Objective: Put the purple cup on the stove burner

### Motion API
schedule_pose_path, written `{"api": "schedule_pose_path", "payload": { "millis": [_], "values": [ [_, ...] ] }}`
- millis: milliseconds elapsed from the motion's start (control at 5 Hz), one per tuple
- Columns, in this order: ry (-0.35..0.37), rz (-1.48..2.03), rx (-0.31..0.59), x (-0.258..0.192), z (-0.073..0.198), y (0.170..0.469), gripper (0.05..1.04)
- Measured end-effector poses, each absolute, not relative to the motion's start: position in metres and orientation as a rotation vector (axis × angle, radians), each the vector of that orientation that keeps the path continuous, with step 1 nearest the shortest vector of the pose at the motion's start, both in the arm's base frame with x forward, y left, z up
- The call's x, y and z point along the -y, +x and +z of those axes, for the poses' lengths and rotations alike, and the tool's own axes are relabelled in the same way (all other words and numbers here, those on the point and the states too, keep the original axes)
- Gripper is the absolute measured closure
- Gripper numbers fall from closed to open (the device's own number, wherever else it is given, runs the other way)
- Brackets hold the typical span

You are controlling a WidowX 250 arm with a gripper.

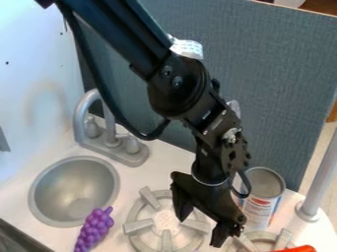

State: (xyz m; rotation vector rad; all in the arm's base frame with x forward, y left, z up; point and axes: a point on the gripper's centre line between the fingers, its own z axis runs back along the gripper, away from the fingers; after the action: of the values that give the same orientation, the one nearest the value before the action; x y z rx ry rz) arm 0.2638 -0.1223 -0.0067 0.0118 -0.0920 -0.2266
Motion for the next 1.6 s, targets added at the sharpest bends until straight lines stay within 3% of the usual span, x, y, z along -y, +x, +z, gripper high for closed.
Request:
{"api": "schedule_pose_path", "payload": {
  "millis": [600, 1000, 1200, 1400, 1600],
  "values": [
    [-0.017, -0.222, 0.039, 0.142, -0.016, 0.246, 0.074],
    [0.023, -0.272, -0.106, 0.151, -0.067, 0.231, 0.074],
    [0.055, -0.272, -0.124, 0.149, -0.074, 0.230, 0.074],
    [0.066, -0.274, -0.139, 0.150, -0.085, 0.227, 0.107],
    [0.070, -0.283, -0.113, 0.151, -0.089, 0.230, 0.254]
  ]
}}
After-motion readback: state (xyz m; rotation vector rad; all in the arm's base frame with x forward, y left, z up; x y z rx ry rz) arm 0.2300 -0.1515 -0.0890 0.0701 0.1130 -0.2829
